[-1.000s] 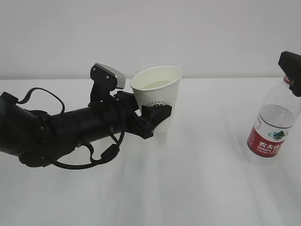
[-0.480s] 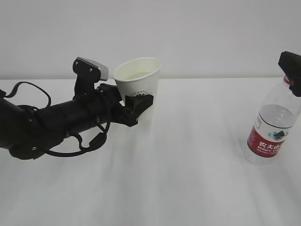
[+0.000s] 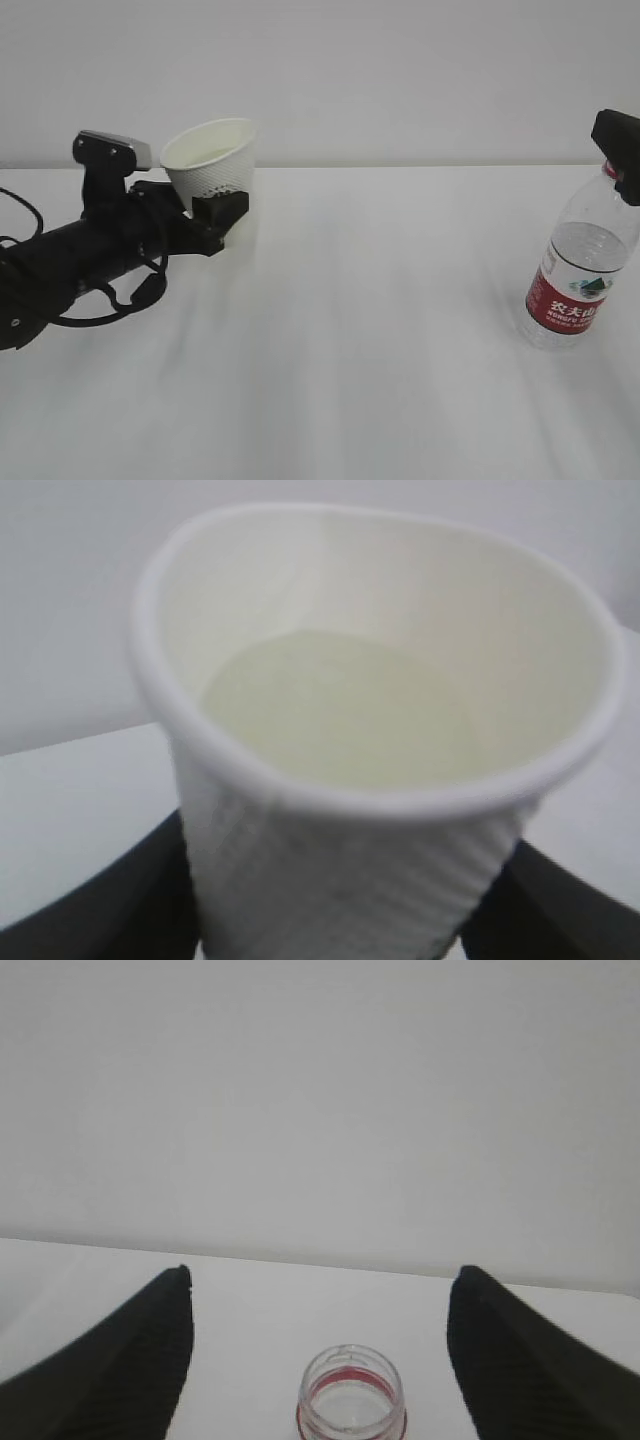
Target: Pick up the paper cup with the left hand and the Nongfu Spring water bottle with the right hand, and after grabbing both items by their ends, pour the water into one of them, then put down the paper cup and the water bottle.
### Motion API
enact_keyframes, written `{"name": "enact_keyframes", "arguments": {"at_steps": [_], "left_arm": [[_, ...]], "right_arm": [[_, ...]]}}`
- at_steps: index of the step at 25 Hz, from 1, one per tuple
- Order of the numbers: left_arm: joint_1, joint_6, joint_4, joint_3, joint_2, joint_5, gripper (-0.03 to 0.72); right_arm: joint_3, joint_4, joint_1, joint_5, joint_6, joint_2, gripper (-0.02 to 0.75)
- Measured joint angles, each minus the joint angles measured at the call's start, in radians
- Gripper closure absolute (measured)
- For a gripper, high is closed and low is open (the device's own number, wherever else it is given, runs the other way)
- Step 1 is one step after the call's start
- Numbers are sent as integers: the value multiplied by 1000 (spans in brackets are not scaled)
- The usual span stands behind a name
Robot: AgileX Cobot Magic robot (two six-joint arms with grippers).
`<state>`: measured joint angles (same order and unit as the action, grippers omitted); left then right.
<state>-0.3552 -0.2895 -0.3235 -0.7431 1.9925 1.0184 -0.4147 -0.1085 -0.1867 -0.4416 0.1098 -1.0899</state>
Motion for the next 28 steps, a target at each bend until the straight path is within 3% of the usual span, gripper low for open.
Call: {"name": "enact_keyframes", "arguments": {"at_steps": [8, 18, 28], "left_arm": [[75, 31, 61, 68, 0, 75, 181], [78, 71, 75, 70, 0, 85, 185], [80, 139, 242, 168, 0, 87, 185]], "right_arm": [[0, 0, 0, 33, 0, 0, 143], [0, 0, 0, 43, 0, 0, 144], [0, 4, 0, 43, 4, 0, 144]]}}
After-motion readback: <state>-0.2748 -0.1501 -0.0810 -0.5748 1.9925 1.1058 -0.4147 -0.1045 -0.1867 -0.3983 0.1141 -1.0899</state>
